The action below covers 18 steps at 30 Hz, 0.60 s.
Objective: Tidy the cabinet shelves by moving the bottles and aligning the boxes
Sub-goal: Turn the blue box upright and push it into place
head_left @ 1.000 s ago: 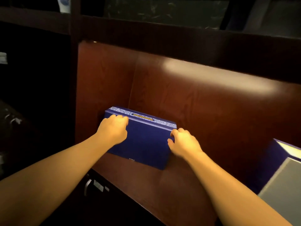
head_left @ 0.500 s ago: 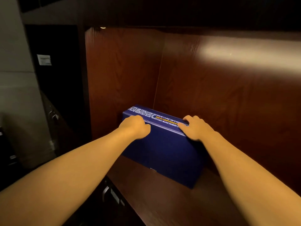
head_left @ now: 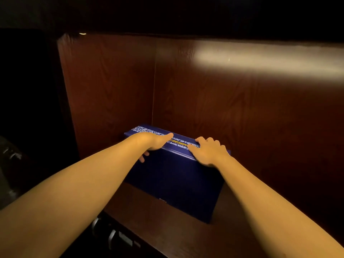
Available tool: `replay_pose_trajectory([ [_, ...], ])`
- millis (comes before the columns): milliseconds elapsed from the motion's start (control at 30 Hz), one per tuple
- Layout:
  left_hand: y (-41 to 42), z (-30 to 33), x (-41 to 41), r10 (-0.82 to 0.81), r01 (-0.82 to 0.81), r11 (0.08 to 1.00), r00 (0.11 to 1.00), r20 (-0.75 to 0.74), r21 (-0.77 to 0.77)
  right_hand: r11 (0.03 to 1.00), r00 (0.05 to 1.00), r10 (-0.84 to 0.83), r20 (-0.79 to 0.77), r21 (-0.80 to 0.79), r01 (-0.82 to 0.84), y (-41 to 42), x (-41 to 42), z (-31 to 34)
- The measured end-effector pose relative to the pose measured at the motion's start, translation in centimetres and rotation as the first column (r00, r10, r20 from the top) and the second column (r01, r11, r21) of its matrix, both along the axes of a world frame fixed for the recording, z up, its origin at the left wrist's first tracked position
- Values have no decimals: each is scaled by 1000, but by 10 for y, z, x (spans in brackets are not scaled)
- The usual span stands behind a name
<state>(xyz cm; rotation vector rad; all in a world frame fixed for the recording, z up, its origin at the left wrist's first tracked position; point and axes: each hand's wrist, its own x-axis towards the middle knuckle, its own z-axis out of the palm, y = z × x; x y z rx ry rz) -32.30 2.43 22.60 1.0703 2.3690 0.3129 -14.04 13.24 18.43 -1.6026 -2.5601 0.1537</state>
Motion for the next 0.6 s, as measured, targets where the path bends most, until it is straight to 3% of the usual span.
replay_pose_trajectory([
  [133,1,7,9,-34,35,999,997,65,-14,986,986,-156,50,-50,159,-48,-2,1],
  [367,14,9,30,-166,166,979,986,17,-114,935,933,-336,127,-75,347,-134,-8,7],
  [500,27,2,61,-346,334,933,935,-79,-132,930,935,-349,58,-98,353,-172,-6,5],
  [600,32,-2,85,-462,432,882,872,-165,-188,946,957,-284,-67,-184,268,-192,4,2],
])
